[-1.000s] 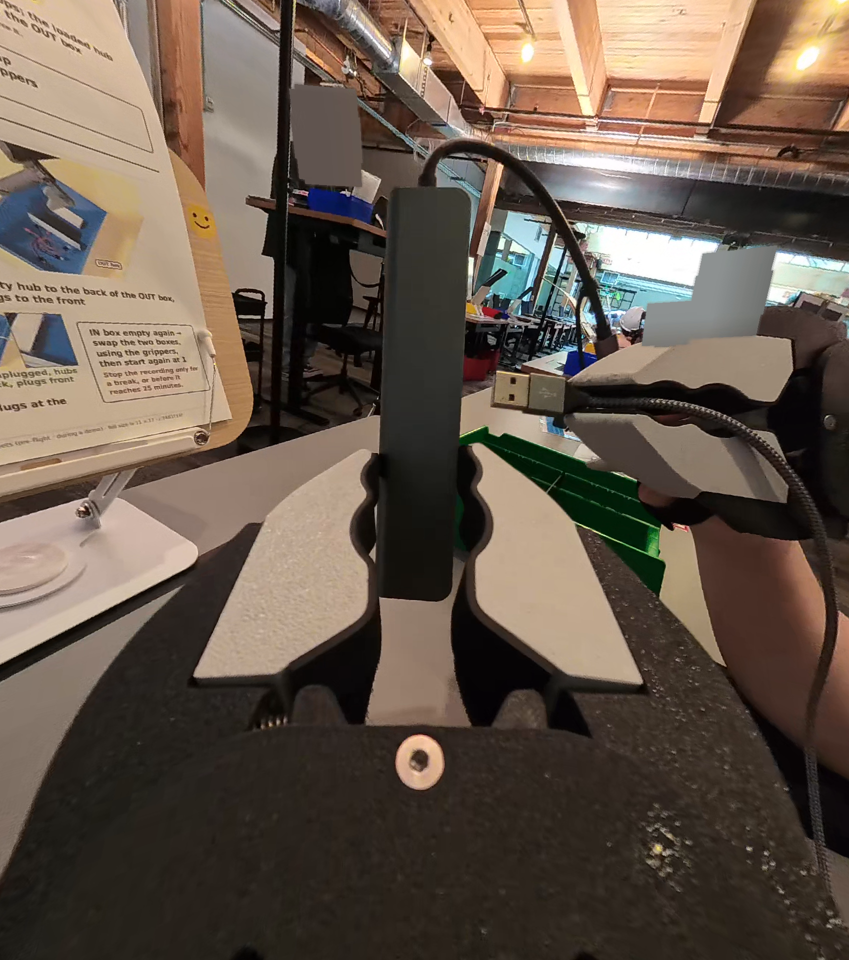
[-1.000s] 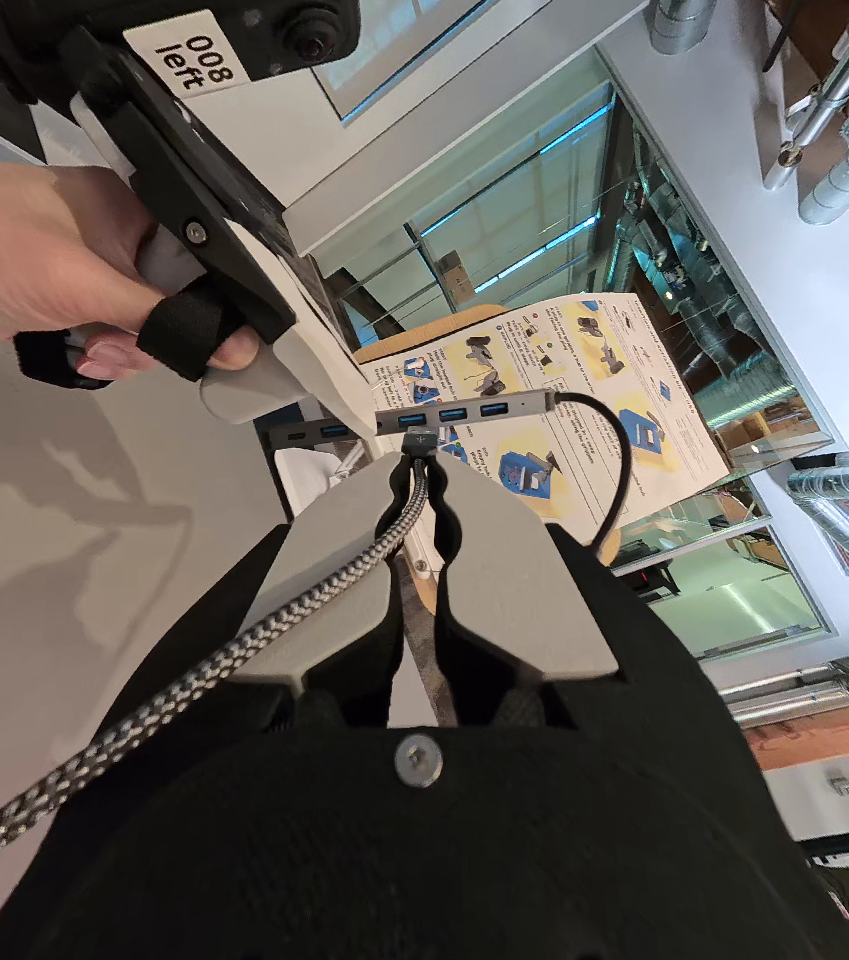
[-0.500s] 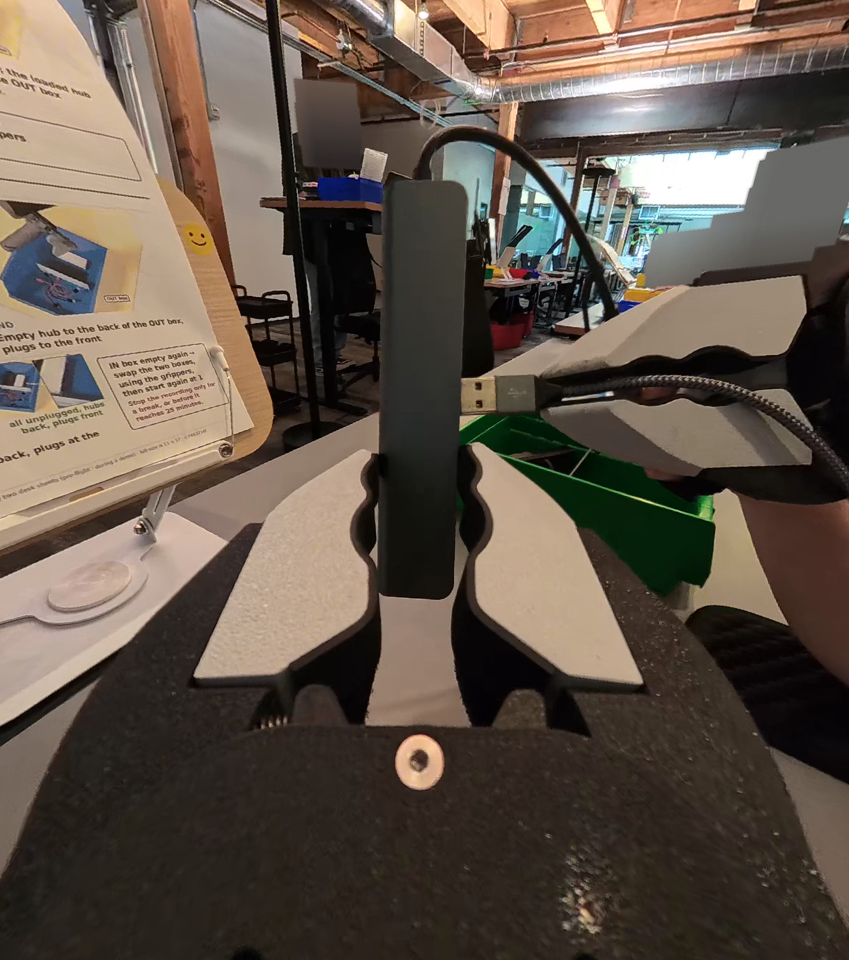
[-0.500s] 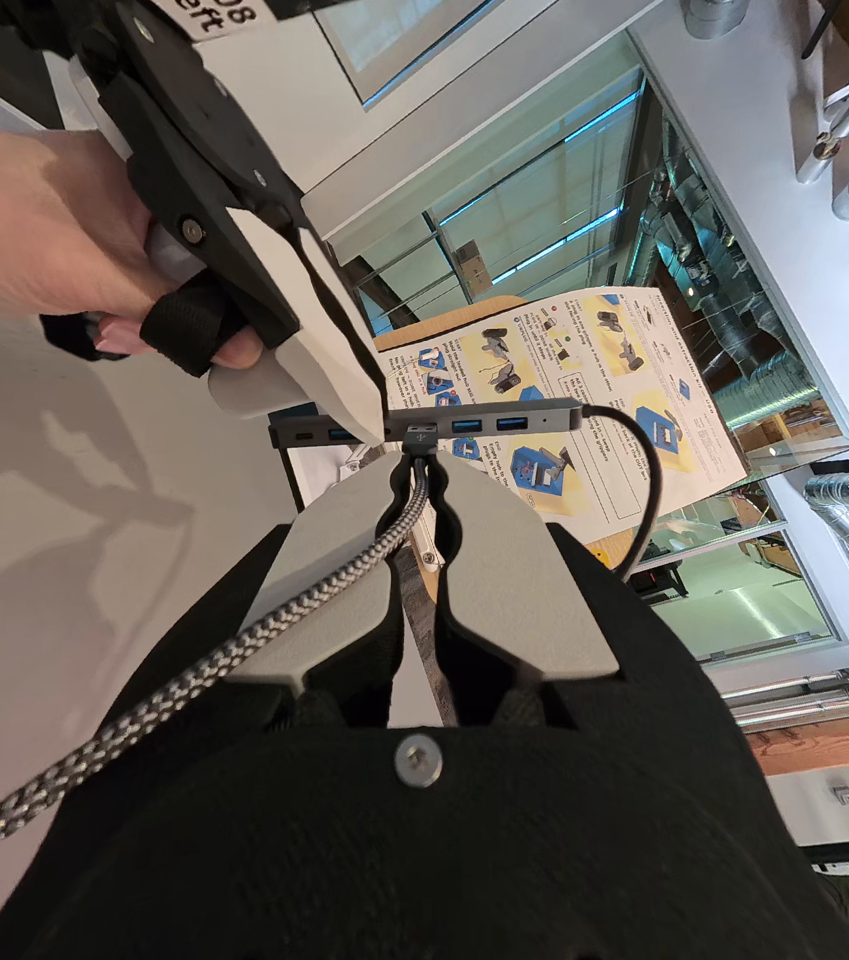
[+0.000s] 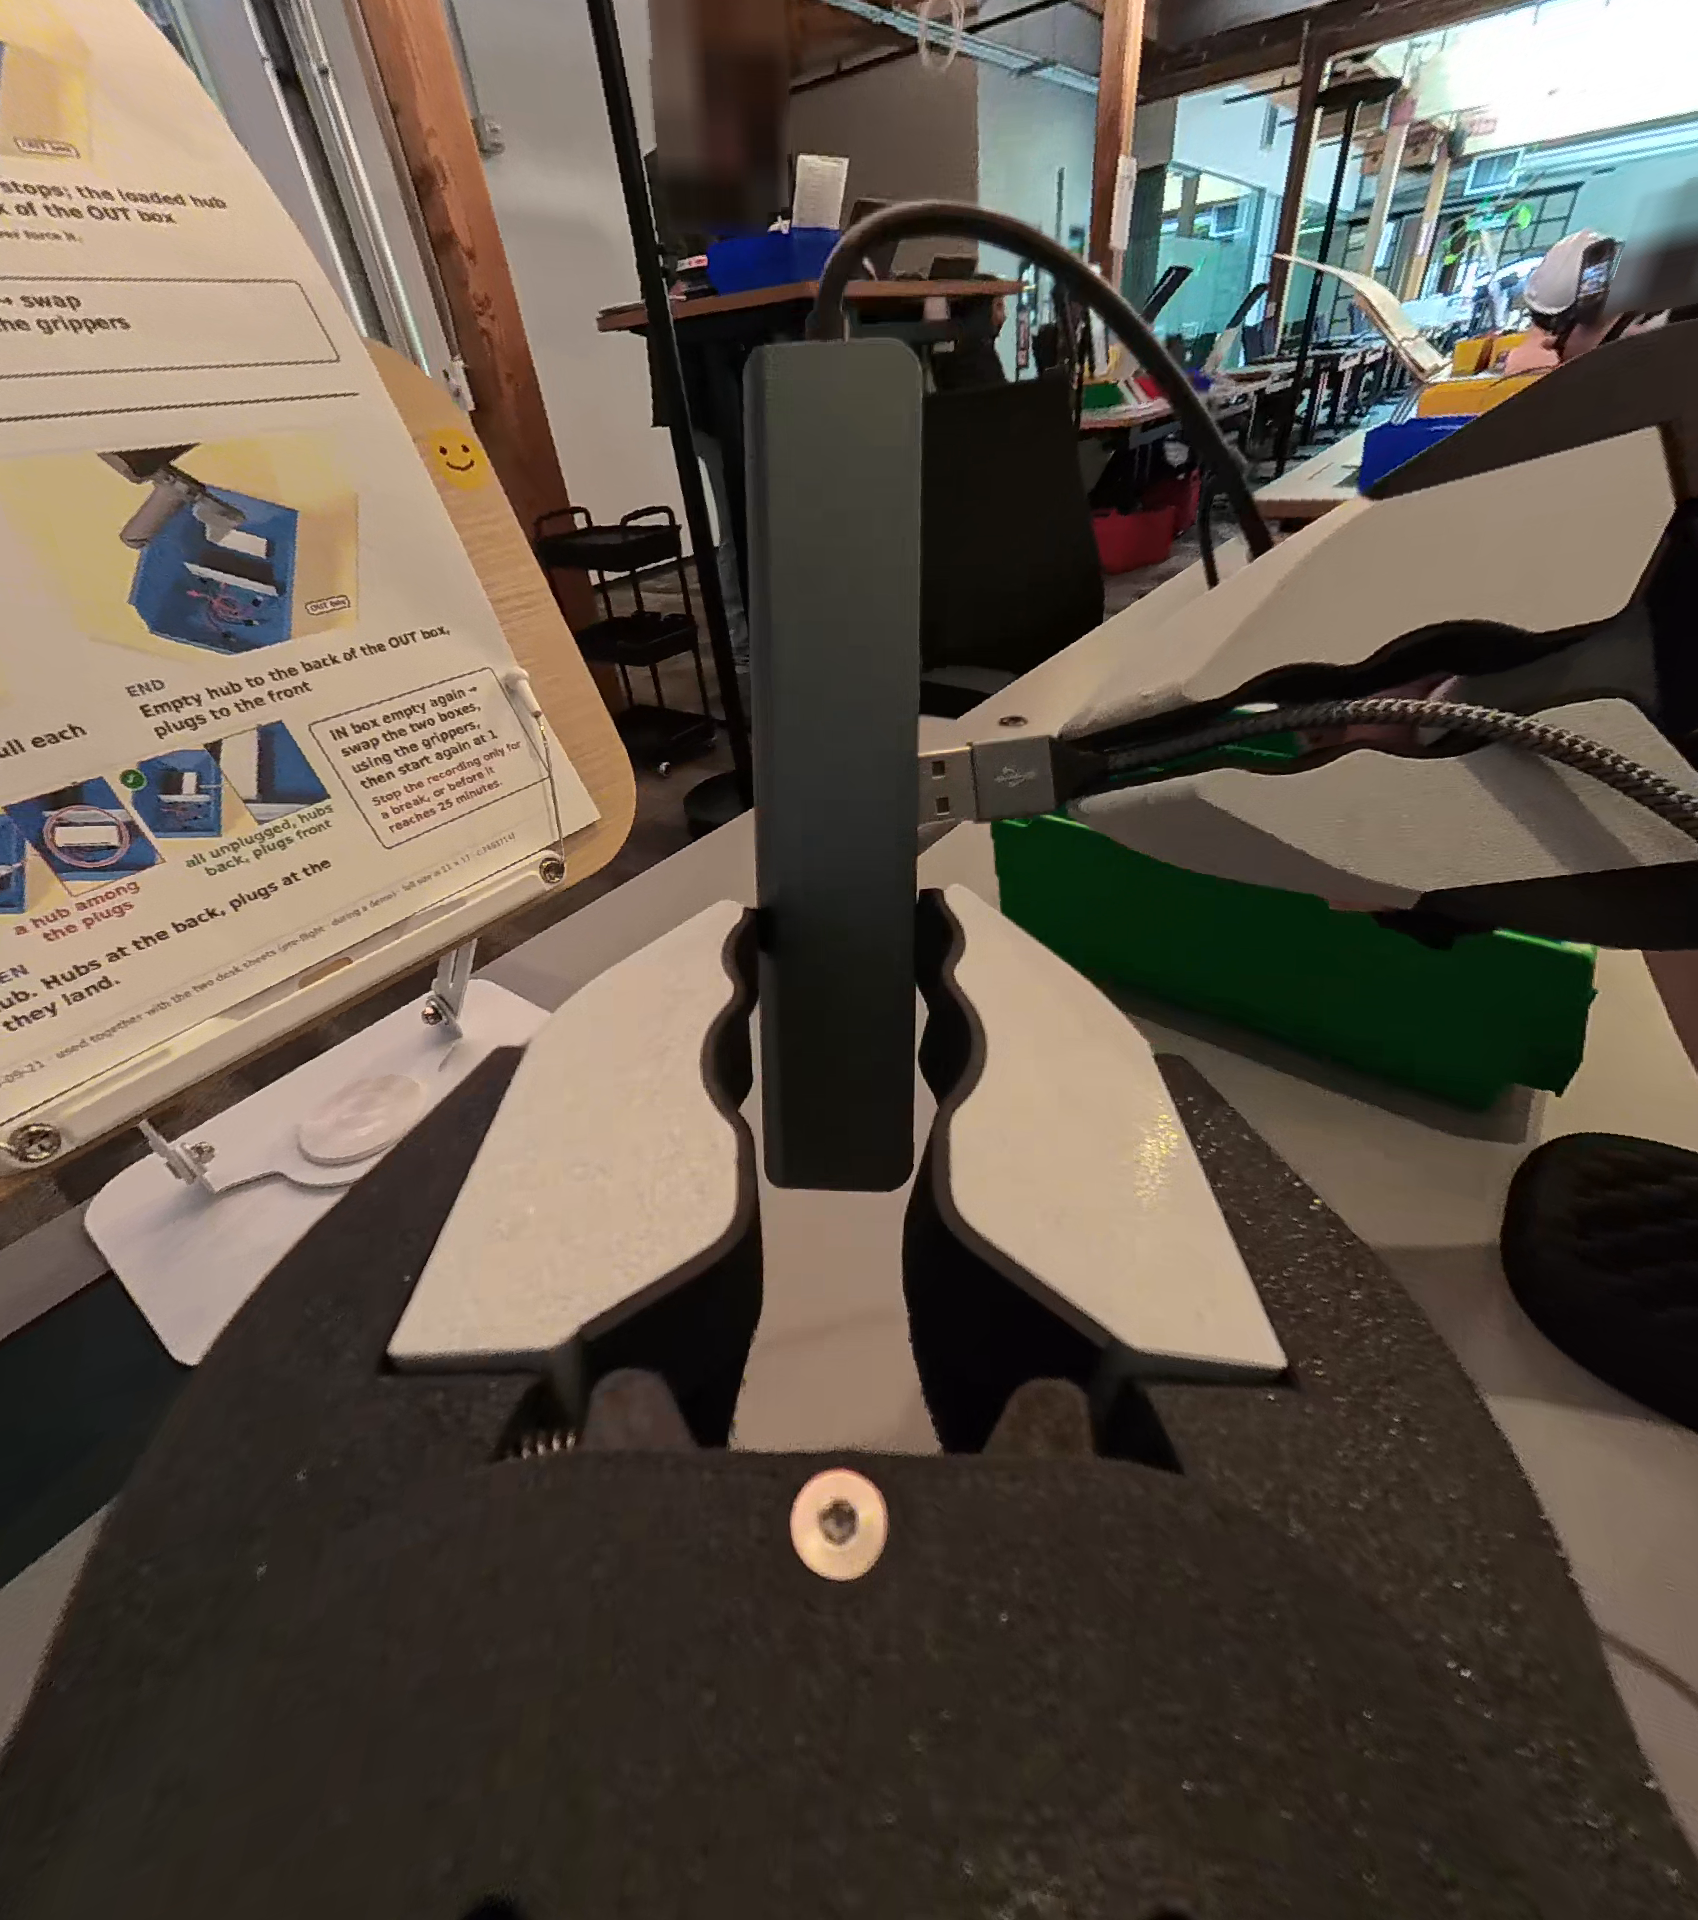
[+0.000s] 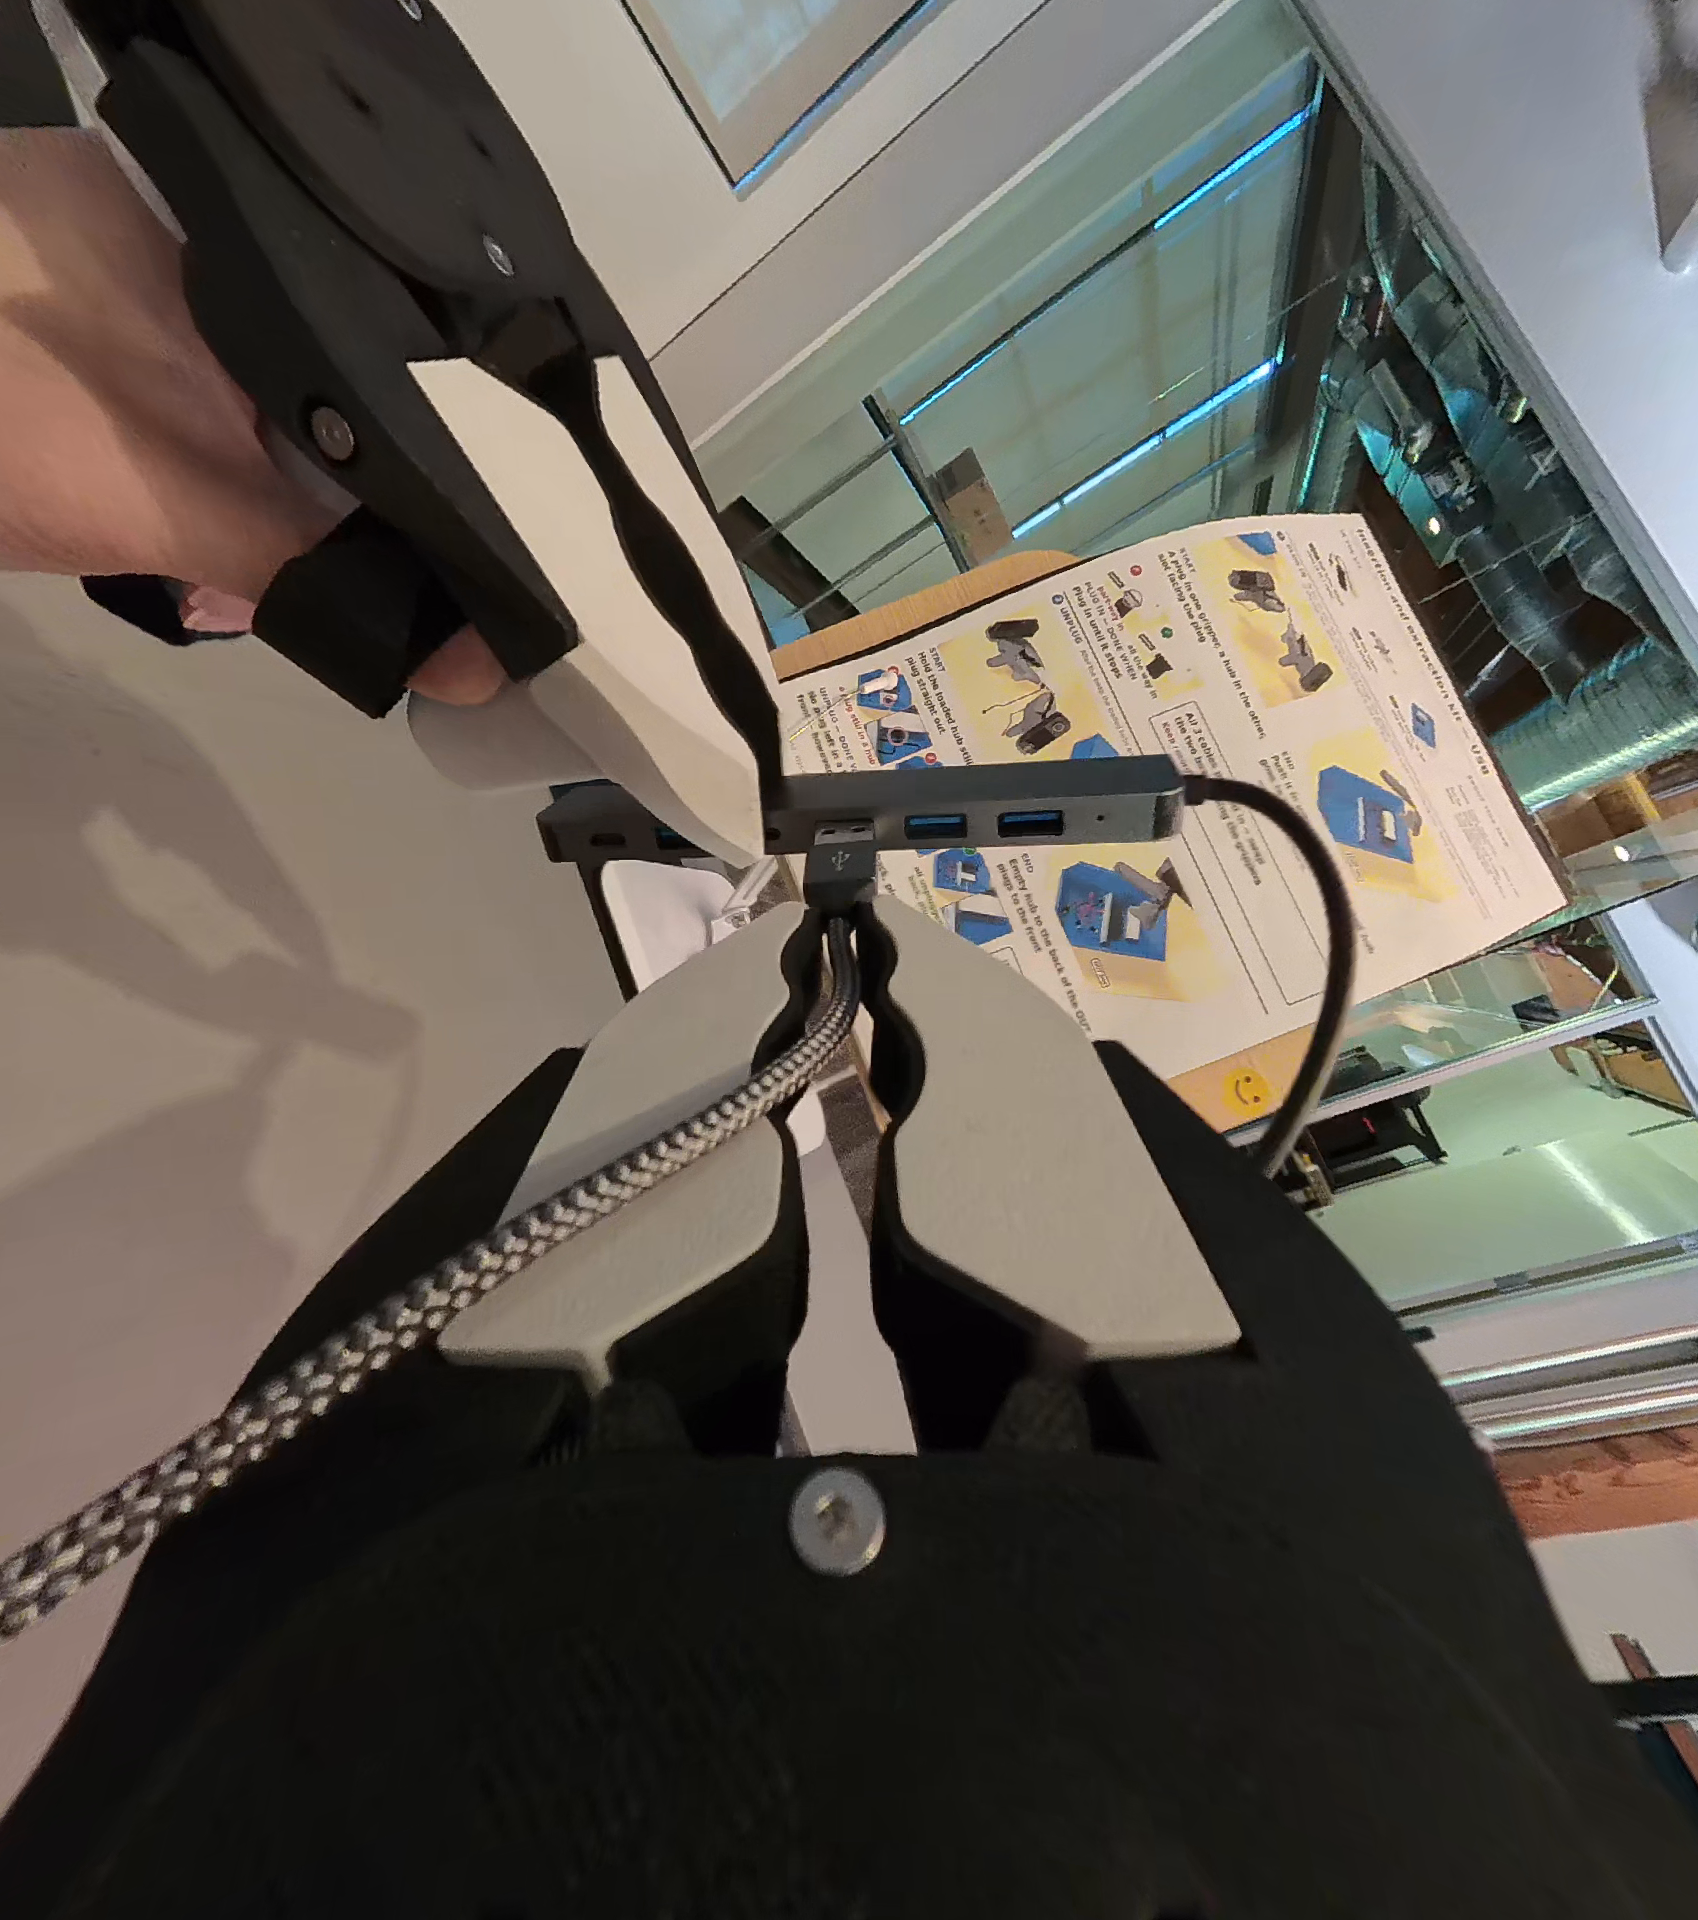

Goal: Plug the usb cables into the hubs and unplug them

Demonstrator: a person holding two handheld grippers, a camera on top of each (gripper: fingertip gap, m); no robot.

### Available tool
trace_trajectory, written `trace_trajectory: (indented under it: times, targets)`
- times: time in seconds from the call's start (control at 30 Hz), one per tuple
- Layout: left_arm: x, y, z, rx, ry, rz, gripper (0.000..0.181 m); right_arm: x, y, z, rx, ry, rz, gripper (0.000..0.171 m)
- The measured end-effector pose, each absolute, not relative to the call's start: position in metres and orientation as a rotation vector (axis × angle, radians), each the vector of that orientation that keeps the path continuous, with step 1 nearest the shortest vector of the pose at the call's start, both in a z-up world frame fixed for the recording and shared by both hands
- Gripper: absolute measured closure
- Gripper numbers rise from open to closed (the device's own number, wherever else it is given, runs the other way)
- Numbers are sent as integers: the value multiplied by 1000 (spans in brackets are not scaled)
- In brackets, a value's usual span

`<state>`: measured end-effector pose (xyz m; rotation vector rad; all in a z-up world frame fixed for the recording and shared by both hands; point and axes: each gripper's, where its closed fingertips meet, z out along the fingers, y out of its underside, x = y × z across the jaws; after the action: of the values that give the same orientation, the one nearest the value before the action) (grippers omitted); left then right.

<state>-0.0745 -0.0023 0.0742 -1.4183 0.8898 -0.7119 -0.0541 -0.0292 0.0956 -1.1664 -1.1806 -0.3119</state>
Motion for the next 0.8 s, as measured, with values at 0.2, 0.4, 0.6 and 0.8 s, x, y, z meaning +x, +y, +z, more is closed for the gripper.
trace_trajectory:
  times: [0.2, 0.4, 0.6, 0.8]
  targets:
    - [-77, 2, 72, -1459, 894, -623, 153, -54, -24, 92, -1200, -1152, -232, 164]
    - [-76, 2, 70, -1492, 890, -656, 152, -55, -23, 92, -1158, -1146, -223, 164]
    - [-77, -1, 70, -1490, 935, -597, 153, -58, -27, 93, -1092, -1165, -259, 164]
    - [-76, -4, 73, -1472, 961, -502, 153, -59, -31, 97, -1091, -1165, -266, 164]
